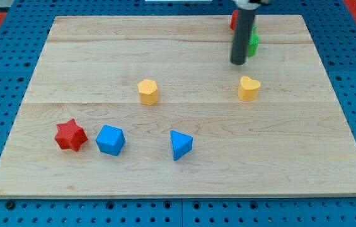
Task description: Place the red blocks to the left of the blue cube
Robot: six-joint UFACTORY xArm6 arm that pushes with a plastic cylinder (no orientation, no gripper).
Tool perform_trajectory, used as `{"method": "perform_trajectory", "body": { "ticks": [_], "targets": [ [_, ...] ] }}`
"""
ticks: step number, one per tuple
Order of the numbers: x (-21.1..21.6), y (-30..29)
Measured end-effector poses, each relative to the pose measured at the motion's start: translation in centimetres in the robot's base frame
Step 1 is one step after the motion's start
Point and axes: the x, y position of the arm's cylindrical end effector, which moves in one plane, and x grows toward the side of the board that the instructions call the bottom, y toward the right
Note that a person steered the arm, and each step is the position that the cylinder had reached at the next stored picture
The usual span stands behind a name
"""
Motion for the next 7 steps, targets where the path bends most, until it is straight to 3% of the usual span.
{"method": "perform_trajectory", "body": {
  "ticks": [1, 3, 4, 6, 7],
  "targets": [
    [0.0, 6.0],
    [-13.3, 8.8],
    [-13.5, 2.0],
    [-12.0, -21.3],
    [-13.3, -18.4]
  ]
}}
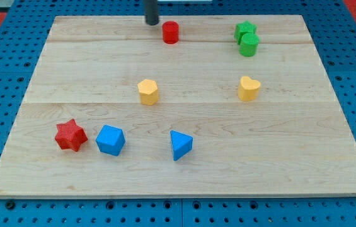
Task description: Place the red blocks to the left of the blue cube
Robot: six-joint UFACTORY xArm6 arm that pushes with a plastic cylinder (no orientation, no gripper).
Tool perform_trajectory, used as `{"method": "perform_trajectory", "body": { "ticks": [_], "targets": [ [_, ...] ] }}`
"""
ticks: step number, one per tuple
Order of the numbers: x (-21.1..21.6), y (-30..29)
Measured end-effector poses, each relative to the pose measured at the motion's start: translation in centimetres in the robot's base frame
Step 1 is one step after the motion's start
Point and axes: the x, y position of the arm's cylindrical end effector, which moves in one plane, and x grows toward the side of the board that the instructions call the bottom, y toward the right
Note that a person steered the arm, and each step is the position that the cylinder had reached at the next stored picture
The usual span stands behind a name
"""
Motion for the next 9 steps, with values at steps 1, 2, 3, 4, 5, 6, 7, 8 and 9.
{"method": "perform_trajectory", "body": {
  "ticks": [1, 2, 3, 4, 5, 6, 7, 8, 9],
  "targets": [
    [0.0, 1.6],
    [2.2, 4.0],
    [6.3, 2.6],
    [10.8, 0.9],
    [14.7, -2.4],
    [17.4, -9.2],
    [20.8, -13.1],
    [24.0, -17.1],
    [27.0, -19.0]
  ]
}}
